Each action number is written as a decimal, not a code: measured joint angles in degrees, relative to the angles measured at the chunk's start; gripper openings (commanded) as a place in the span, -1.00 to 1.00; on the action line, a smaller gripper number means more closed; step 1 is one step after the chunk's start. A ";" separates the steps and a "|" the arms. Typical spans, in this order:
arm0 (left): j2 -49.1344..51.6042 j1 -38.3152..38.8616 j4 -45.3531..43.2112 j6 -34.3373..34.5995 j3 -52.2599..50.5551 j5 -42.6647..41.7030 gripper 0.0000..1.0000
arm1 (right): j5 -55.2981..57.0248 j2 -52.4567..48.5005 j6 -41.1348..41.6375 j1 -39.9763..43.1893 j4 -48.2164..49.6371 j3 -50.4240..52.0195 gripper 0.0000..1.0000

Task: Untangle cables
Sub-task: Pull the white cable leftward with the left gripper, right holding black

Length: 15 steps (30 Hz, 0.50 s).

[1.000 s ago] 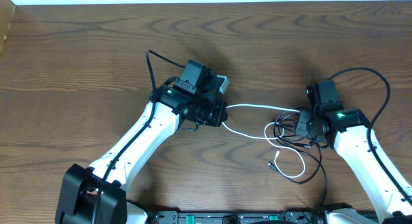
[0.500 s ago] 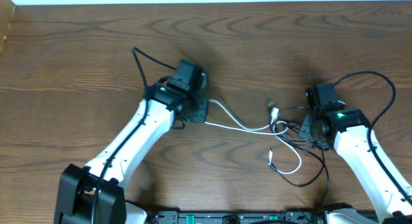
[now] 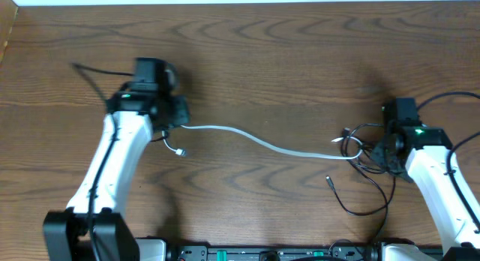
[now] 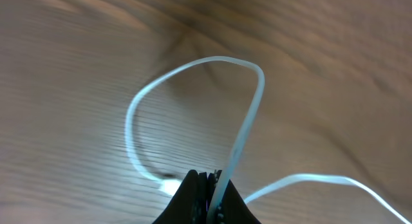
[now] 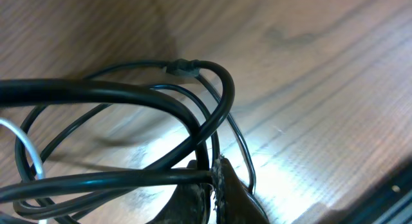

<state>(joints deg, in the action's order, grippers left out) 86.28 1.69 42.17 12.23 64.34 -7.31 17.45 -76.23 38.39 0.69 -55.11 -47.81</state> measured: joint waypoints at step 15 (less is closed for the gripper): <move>-10.82 -22.21 -10.32 10.60 0.00 0.22 -0.85 | 0.50 0.00 0.00 8.41 -0.42 0.04 -0.98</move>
<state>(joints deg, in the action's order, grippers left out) 75.46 -20.51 31.86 22.83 64.34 -7.09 17.96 -76.23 38.39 9.10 -55.53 -47.77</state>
